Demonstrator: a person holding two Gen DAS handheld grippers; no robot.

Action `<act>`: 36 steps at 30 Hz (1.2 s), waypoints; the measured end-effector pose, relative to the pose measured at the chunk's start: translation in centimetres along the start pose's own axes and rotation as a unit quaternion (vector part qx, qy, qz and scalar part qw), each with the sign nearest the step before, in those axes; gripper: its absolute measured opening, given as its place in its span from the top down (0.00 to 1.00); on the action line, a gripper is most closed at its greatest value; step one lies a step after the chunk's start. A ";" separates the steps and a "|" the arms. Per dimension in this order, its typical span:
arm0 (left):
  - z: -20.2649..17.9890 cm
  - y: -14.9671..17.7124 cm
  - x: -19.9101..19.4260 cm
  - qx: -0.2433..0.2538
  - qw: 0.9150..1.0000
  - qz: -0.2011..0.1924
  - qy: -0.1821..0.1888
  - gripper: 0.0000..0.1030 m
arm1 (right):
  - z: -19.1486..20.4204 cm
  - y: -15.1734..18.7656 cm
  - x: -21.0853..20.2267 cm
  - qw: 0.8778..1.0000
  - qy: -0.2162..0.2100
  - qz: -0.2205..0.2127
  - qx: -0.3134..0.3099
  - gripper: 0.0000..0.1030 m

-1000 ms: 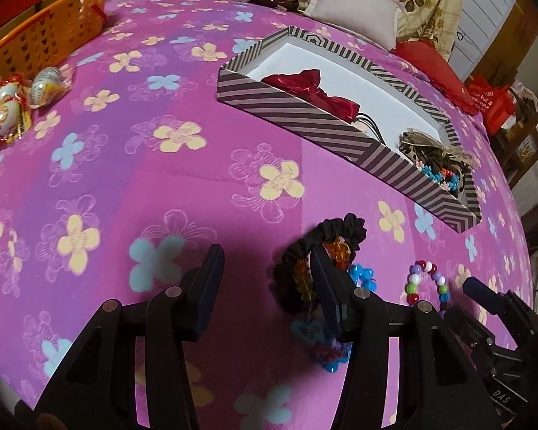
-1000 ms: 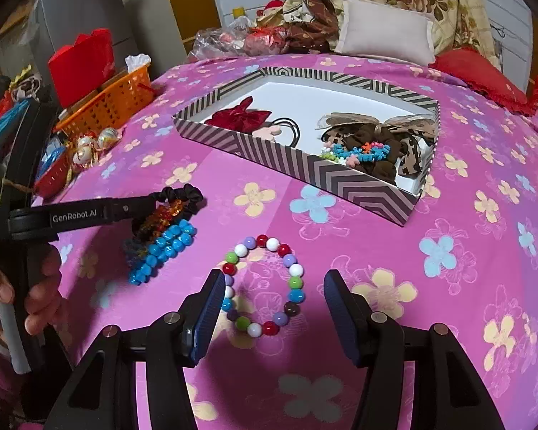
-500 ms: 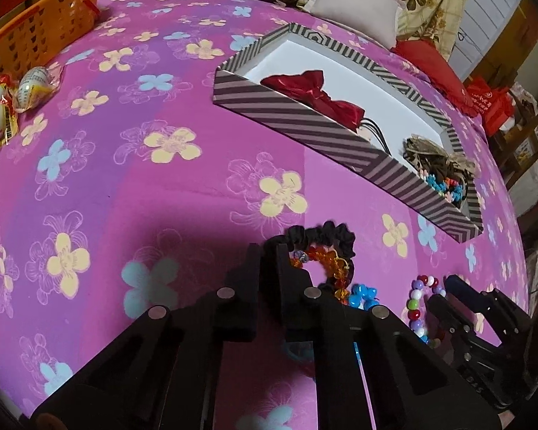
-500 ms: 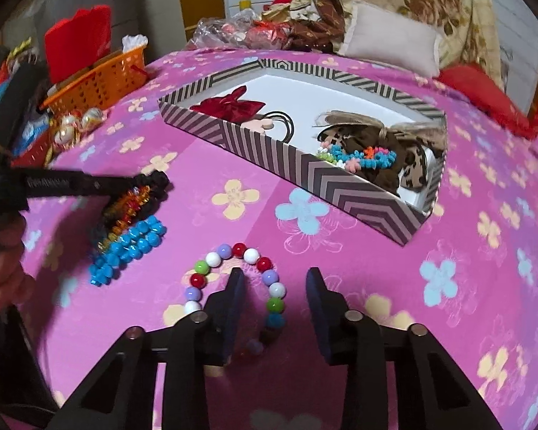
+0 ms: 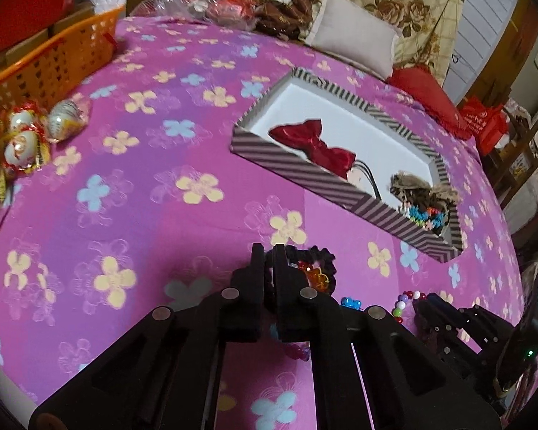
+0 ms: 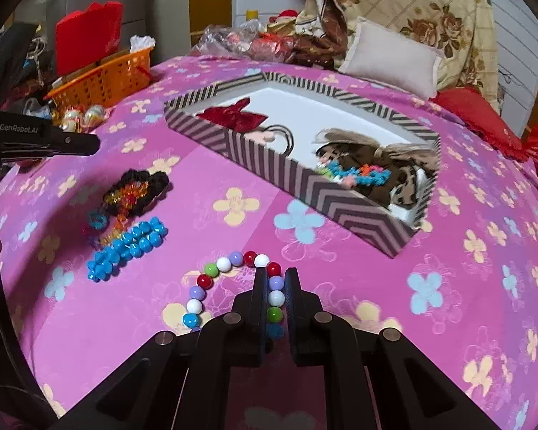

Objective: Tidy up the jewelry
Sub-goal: 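Grasp the black beaded hair tie with the left tool while the right tool grasps the multicolour bead bracelet, then lift the hair tie and bead bracelet and carry both toward the striped box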

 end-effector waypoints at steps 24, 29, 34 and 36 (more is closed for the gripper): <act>-0.1 1.6 5.0 0.041 0.997 0.053 -0.035 0.74 | -1.1 0.3 0.2 0.999 -0.024 0.012 0.038 0.92; -1.1 1.5 5.5 0.070 0.996 0.051 -0.037 0.74 | -1.3 0.5 0.6 0.999 -0.028 0.019 0.041 0.92; -1.8 2.0 5.3 0.108 0.992 0.053 -0.029 0.73 | -1.7 0.8 1.0 0.998 -0.036 0.022 0.052 0.92; -1.8 1.8 5.5 0.115 0.991 0.057 -0.027 0.72 | -1.7 0.7 1.1 0.998 -0.036 0.020 0.053 0.92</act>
Point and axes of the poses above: each gripper's, at about its wrist camera, not at the fingertips, and x roughly the way its jaws point, z to its left, y to its underside, the point moved 2 cm from there along x, roughly the way its jaws point, and after that the axes turned 6 degrees about -z, right-handed, at the moved point
